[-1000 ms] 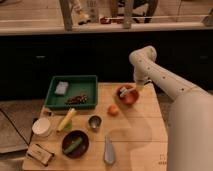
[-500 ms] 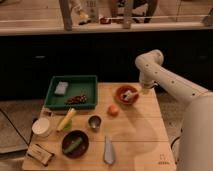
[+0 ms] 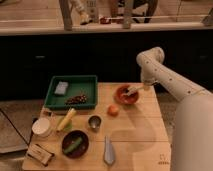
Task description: Wipe red bowl with brush
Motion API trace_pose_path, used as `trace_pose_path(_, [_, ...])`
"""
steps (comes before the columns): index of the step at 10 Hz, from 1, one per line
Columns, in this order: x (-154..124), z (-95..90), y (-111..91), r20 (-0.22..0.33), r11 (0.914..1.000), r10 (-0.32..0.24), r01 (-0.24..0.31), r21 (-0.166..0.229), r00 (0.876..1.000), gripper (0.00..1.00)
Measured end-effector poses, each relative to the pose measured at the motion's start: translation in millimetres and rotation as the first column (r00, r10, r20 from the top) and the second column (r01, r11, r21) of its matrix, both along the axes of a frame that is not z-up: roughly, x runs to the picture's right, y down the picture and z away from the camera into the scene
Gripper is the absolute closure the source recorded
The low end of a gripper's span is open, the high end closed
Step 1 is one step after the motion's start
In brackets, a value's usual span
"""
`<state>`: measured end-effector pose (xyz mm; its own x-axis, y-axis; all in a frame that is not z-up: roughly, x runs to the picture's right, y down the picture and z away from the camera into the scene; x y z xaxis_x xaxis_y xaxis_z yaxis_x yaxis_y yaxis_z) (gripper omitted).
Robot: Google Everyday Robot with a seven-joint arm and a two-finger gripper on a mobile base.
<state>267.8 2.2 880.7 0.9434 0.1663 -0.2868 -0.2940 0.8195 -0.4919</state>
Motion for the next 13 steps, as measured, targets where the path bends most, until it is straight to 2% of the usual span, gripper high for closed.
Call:
trace_pose_path(3, [-36.9,9.7,-0.1,0.034,0.9997,-0.023,0.024,-0.010,0.999,1.00])
trace_pose_path(6, [-50.4,3.9,19.9,0.084,0.9961,-0.075,0.079,-0.040,0.994,1.00])
trace_pose_path(8, [-47.6,-8.0,36.2,0.099,0.9929,-0.101,0.107,-0.052,0.990,1.00])
trace_pose_path(10, [-26.8,-20.4,46.4,0.077,0.9921,-0.106,0.111,-0.059,0.991,1.00])
trace_pose_path(11, [-16.9,-22.1,44.5,0.063,0.9933,-0.098,0.101,-0.055,0.993,1.00])
trace_pose_path(13, [-5.4,-19.1,28.3,0.030,0.9967,-0.075,0.076,-0.028,0.997,1.00])
